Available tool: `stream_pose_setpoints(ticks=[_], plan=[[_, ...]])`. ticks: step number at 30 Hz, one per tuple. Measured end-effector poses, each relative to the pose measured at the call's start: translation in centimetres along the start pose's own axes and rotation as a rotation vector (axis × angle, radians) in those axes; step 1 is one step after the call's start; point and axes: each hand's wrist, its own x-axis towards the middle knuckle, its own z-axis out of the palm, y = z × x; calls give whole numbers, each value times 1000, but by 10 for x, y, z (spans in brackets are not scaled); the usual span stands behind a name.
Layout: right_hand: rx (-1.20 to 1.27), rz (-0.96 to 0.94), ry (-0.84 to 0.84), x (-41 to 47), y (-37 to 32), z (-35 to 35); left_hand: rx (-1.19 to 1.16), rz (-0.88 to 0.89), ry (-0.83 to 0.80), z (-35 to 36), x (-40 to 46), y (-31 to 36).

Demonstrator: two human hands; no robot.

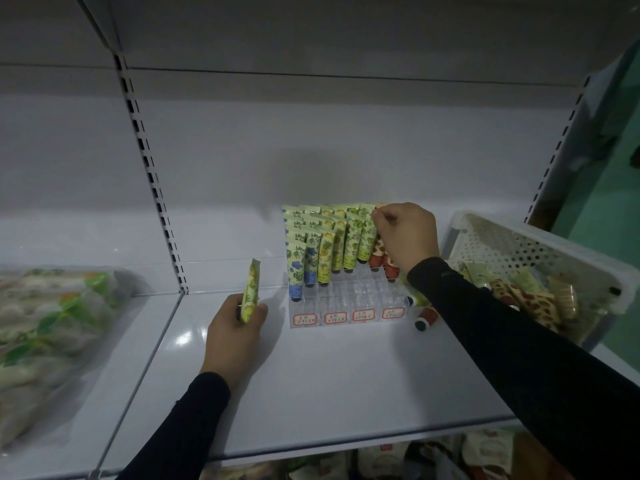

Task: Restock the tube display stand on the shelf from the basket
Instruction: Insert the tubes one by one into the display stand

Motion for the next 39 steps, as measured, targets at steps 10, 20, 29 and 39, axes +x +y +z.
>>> stream_pose_setpoints(ticks=[10, 20, 29, 39], plan=[[-56, 16, -44, 5, 3, 10, -18, -8, -6, -1, 0, -1], [-71, 44, -101, 12, 4, 11, -5, 0, -3, 0, 0, 0], [-142, -53, -117, 11, -1, 19, 0, -7, 1, 0, -1, 1], [-164, -42, -112, 14, 5, 21, -18, -4, 8, 0, 0, 0]])
